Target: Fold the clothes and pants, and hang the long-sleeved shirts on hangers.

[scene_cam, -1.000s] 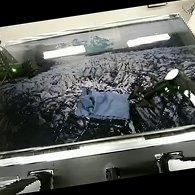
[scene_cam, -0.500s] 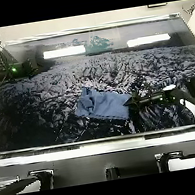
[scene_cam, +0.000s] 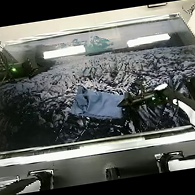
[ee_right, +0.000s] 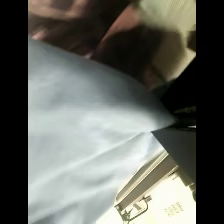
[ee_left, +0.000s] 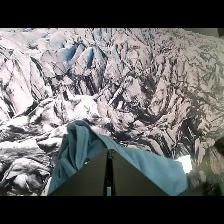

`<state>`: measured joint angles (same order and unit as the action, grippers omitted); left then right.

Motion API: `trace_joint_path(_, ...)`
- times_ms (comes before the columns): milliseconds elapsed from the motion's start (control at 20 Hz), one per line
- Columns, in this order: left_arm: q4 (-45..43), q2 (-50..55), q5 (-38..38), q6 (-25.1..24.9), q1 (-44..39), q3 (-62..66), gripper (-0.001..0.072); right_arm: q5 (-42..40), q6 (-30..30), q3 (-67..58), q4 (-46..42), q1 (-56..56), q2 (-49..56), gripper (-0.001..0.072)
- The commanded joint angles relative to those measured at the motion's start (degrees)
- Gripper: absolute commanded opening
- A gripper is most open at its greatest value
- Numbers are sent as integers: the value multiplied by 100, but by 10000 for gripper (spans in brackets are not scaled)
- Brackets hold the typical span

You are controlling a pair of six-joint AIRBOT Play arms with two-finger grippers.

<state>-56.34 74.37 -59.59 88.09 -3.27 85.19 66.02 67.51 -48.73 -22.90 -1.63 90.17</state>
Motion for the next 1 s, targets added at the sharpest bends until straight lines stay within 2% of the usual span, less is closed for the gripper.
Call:
trace_joint_path(0, -4, -4, 7, -2, -2, 2, 20, 424, 369, -728, -66, -361, -289, 33)
trace_joint_path(250, -7, -2, 76, -24, -2, 2, 20, 1152, 1799, -3139, -1110, -1648, -680, 34)
trace_joint_path(400, -7, -2, 72, -109, -2, 2, 20, 1220, 2406, -4459, -1716, -2457, -678, 34)
trace_joint_path(550, -7, -2, 70, -109, -2, 2, 21, 1185, 2645, -5160, -2260, -3434, -625, 34)
trace_joint_path(950, -2, -2, 68, -107, -4, 2, 21, 1250, 2782, -5233, -2258, -5724, -400, 34)
